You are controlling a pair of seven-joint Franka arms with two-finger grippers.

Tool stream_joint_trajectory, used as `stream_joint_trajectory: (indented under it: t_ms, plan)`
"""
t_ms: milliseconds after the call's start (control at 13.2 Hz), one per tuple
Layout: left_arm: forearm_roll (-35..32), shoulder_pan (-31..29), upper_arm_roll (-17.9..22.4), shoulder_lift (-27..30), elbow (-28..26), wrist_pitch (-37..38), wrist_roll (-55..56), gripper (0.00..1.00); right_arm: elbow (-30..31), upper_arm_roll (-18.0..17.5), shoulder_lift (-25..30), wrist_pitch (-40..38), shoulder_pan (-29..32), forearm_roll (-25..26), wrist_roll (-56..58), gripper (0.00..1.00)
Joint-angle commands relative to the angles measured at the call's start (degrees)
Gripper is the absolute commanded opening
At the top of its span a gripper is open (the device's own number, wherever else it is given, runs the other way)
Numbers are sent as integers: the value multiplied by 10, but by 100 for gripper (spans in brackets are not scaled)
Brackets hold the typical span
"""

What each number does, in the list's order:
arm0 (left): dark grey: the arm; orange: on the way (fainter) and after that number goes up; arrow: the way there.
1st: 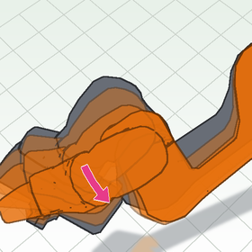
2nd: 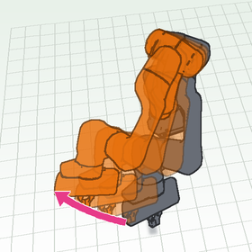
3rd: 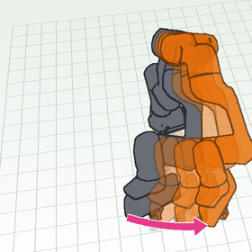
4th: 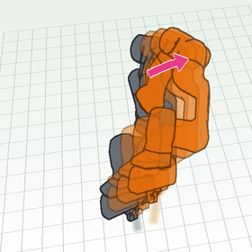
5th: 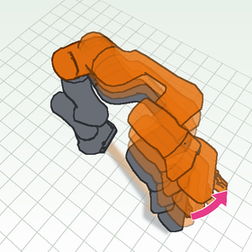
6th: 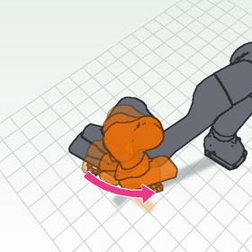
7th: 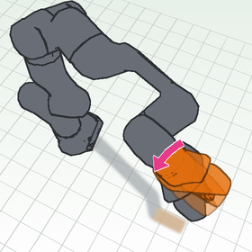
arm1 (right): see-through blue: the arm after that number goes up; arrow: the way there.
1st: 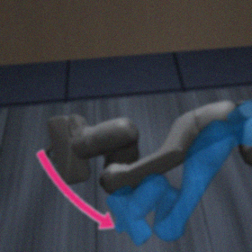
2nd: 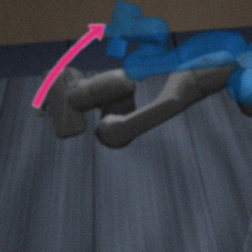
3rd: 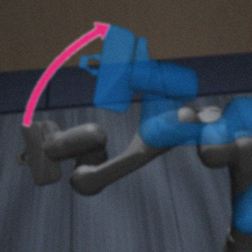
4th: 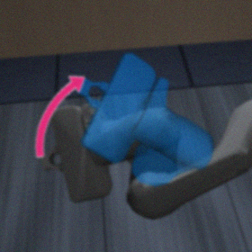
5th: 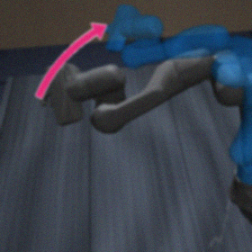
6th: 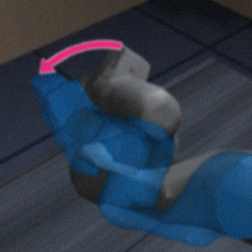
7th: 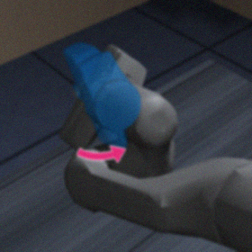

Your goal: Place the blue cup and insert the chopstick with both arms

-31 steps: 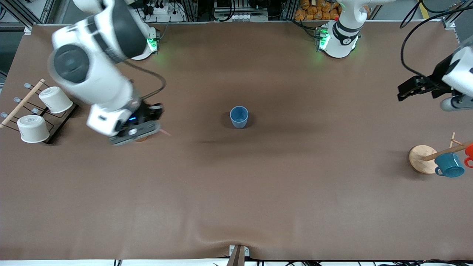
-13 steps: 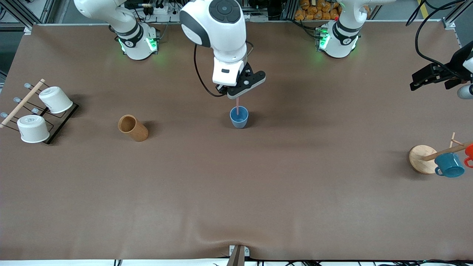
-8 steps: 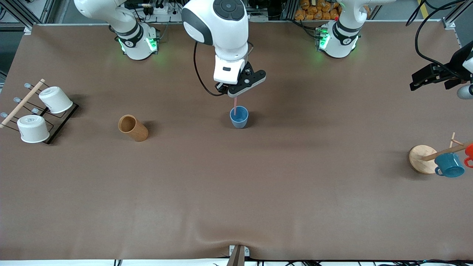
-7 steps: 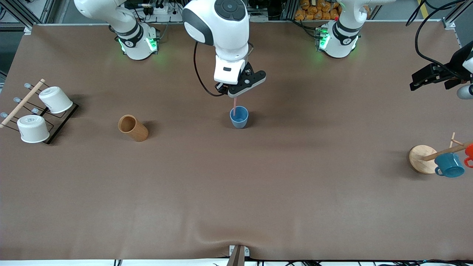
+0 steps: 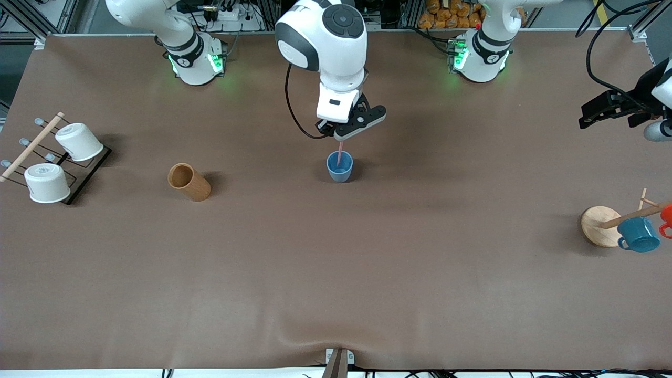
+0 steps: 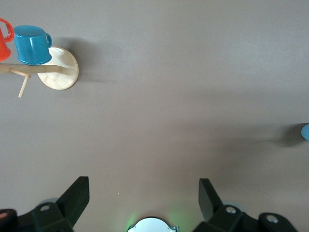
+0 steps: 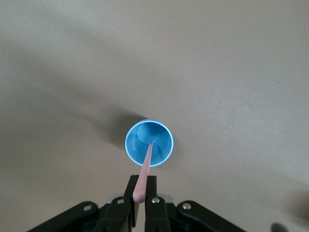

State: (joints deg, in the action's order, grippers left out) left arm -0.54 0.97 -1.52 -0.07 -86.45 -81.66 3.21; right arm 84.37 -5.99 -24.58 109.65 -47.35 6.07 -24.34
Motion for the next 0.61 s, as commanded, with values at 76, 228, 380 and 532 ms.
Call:
stream_joint_trajectory:
  t_ms: [76, 228, 380, 532]
  plan:
    - [4, 0, -32, 8, -5, 4, 4, 100, -1, 5, -7, 0, -15, 12, -15, 16]
    - [4, -3, -33, 8, -5, 4, 4, 100, -1, 6, -7, 0, -15, 13, -15, 100]
    - [5, -5, -33, 9, -7, 4, 5, 100, -1, 6, -6, -1, -14, 13, -15, 100]
    - [5, -6, -32, 9, -7, 4, 5, 100, -2, 6, -3, -5, -13, 13, -15, 100]
